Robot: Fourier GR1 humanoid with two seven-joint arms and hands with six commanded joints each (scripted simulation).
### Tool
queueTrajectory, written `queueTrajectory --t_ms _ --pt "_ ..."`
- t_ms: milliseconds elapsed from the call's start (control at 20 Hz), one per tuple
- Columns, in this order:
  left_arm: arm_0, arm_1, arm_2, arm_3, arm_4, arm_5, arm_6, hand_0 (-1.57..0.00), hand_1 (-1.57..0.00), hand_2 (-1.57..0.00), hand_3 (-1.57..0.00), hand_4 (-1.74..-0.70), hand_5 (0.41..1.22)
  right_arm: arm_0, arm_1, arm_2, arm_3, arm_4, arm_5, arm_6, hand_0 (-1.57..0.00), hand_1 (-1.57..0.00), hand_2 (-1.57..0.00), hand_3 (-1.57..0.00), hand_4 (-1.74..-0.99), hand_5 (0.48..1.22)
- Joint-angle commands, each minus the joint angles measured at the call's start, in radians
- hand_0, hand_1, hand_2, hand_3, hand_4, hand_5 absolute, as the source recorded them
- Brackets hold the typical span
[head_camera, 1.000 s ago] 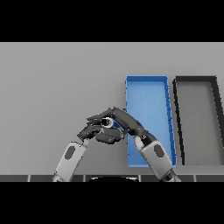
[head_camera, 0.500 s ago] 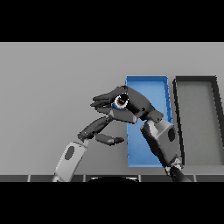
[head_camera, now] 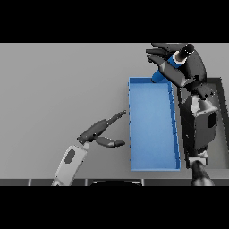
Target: Pick up the blue pipe and place it into the blue bin.
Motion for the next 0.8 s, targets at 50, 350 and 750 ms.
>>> queueTrajectory --t_ms 50,350,750 --pt "-0.005 -0.001 -0.005 0.008 -0.017 0.010 -0.004 0.00 0.00 0.00 0.00 -0.88 0.412 0.079 -0.030 -0.027 0.001 0.025 0.021 -0.002 -1.57 -1.57 -1.57 -1.57 -1.741 1.221" --pt "-0.003 0.007 -0.005 -0.008 -0.010 0.003 0.005 0.00 0.00 0.00 0.00 -0.87 0.420 0.341 -0.018 -0.047 -0.049 0.034 0.004 0.000 -1.57 -1.57 -1.57 -1.57 -1.741 1.221" --pt "0.029 -0.002 -0.020 -0.022 -0.014 0.013 0.017 0.00 0.00 0.00 0.00 -0.88 0.427 0.679 -0.123 0.130 -0.125 -0.006 -0.243 0.000 -1.57 -1.57 -1.57 -1.57 -1.741 1.221"
